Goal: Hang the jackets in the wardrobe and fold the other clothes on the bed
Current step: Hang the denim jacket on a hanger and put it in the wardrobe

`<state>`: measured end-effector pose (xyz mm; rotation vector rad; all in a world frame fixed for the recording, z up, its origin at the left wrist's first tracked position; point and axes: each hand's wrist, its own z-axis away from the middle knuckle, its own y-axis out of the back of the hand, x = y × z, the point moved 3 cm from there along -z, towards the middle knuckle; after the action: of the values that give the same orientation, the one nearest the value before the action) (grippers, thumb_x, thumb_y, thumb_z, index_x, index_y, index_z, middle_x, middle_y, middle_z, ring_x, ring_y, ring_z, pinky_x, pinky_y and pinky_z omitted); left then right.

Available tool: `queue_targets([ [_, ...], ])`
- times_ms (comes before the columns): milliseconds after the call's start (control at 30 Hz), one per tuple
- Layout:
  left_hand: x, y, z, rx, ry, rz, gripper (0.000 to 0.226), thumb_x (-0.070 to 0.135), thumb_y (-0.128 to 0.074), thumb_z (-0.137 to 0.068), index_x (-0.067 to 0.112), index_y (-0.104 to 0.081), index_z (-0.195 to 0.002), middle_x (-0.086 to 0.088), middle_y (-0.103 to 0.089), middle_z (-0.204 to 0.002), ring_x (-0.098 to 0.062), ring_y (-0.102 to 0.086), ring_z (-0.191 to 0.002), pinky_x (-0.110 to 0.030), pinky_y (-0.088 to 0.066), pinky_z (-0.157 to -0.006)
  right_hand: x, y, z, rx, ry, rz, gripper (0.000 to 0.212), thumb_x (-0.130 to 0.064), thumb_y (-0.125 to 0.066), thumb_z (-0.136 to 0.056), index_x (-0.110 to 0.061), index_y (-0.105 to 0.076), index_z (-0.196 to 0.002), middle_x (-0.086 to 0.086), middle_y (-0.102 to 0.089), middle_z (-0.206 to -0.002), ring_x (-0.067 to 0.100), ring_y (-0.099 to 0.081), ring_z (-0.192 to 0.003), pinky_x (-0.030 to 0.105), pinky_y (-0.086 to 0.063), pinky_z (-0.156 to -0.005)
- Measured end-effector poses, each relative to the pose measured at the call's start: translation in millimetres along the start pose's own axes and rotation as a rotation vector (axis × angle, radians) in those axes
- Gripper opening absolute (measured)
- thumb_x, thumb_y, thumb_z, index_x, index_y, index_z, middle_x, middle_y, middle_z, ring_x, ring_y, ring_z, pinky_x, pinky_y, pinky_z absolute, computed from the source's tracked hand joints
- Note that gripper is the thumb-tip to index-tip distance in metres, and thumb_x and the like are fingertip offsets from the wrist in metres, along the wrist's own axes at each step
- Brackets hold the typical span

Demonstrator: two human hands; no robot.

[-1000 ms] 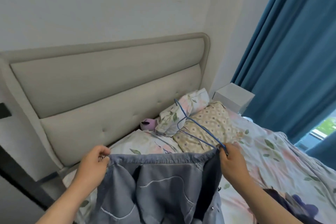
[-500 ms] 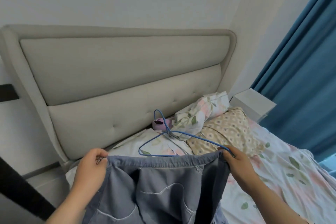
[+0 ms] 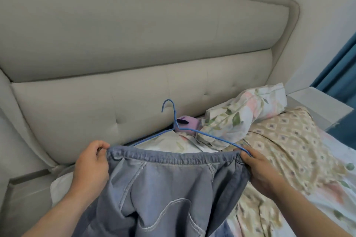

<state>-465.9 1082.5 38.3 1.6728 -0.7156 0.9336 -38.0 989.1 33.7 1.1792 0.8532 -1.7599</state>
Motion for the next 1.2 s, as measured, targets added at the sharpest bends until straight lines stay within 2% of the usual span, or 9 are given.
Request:
queue_targets([
  [300, -71, -64, -9, -0.074, -0.078, 0.012, 0.021, 0.008, -0.057, -0.096, 0.024, -0.067, -0.087, 0.007, -0.068, -0.088, 0.006, -0.059, -0.076, -0.012, -0.043, -0.071, 84, -1, -80, -0.124, -0.154, -0.091, 0.027, -0.007, -0.043, -0.102, 0.003, -0.058, -0.122, 0.023, -0.069, -0.11, 0.03, -0.071, -0.089, 0.037, -0.06, -0.07],
  [400, -96, -74, 4, -0.251, -0.012, 0.038, 0.024, 0.013, -0.076, -0.082, 0.032, -0.066, -0.089, 0.016, -0.07, -0.089, 0.014, -0.061, -0.073, 0.0, -0.042, -0.064, 93, -7, -86, -0.182, -0.239, -0.143, 0.035, -0.028, -0.055, -0.092, 0.001, -0.074, -0.098, 0.02, -0.073, -0.096, 0.03, -0.074, -0.083, 0.039, -0.061, -0.065],
  [467, -112, -76, 12, -0.287, 0.015, 0.014, 0.036, 0.005, -0.082, -0.074, 0.033, -0.066, -0.089, 0.016, -0.071, -0.087, 0.008, -0.064, -0.071, -0.003, -0.045, -0.065, 94, -12, -92, -0.176, -0.283, -0.215, 0.053, -0.044, -0.05, -0.096, -0.002, -0.079, -0.083, 0.02, -0.074, -0.093, 0.031, -0.074, -0.083, 0.039, -0.06, -0.062],
  [567, -113, -76, 20, -0.272, 0.09, 0.042, 0.035, 0.009, -0.086, -0.071, 0.028, -0.065, -0.092, 0.004, -0.073, -0.096, -0.005, -0.068, -0.079, -0.019, -0.051, -0.076, 89, -22, -101, -0.164, -0.27, -0.215, 0.048, -0.036, -0.041, -0.105, 0.002, -0.07, -0.109, 0.02, -0.073, -0.104, 0.029, -0.074, -0.087, 0.039, -0.062, -0.065],
  [667, -106, -72, 23, -0.261, 0.275, -0.046, 0.061, 0.066, -0.068, -0.056, 0.016, -0.071, -0.091, -0.001, -0.073, -0.096, -0.021, -0.066, -0.091, -0.039, -0.048, -0.088, 69, -26, -100, -0.192, -0.158, -0.118, 0.036, -0.026, -0.043, -0.105, 0.001, -0.066, -0.1, 0.015, -0.072, -0.087, 0.023, -0.07, -0.074, 0.034, -0.062, -0.067],
  [767, -106, -66, 30, -0.366, 0.495, 0.074, 0.083, 0.084, -0.063, -0.045, 0.014, -0.079, -0.086, -0.005, -0.077, -0.086, -0.028, -0.071, -0.087, -0.046, -0.052, -0.091, 35, -29, -92, -0.251, 0.012, 0.023, 0.033, -0.02, -0.043, -0.105, -0.001, -0.065, -0.089, 0.015, -0.073, -0.089, 0.021, -0.071, -0.076, 0.031, -0.06, -0.068],
  [867, -100, -63, 39, -0.419, 0.429, 0.007, 0.086, 0.079, -0.075, -0.035, 0.015, -0.076, -0.092, 0.001, -0.076, -0.092, -0.021, -0.071, -0.087, -0.041, -0.054, -0.087, 2, -31, -83, -0.232, 0.157, 0.132, 0.032, -0.019, -0.044, -0.105, -0.001, -0.065, -0.089, 0.015, -0.075, -0.097, 0.027, -0.073, -0.086, 0.037, -0.061, -0.076],
  [967, -89, -58, 50, -0.42, 0.311, -0.262, 0.067, 0.073, -0.062, -0.032, 0.015, -0.078, -0.063, 0.005, -0.07, -0.076, -0.01, -0.065, -0.073, -0.027, -0.048, -0.063, -27, -29, -69, -0.198, 0.263, 0.086, 0.03, -0.016, -0.045, -0.104, 0.002, -0.063, -0.088, 0.016, -0.074, -0.089, 0.026, -0.074, -0.083, 0.037, -0.062, -0.071],
  [1200, -93, -45, 81, 0.007, 0.057, -0.268, 0.037, 0.032, -0.064, -0.089, 0.013, -0.054, -0.058, -0.003, -0.058, -0.061, -0.022, -0.055, -0.063, -0.036, -0.041, -0.059, -50, -1, -23, -0.087, 0.452, -0.042, 0.031, -0.021, -0.044, -0.105, -0.002, -0.057, -0.084, 0.009, -0.065, -0.058, 0.022, -0.072, -0.064, 0.03, -0.06, -0.057],
])
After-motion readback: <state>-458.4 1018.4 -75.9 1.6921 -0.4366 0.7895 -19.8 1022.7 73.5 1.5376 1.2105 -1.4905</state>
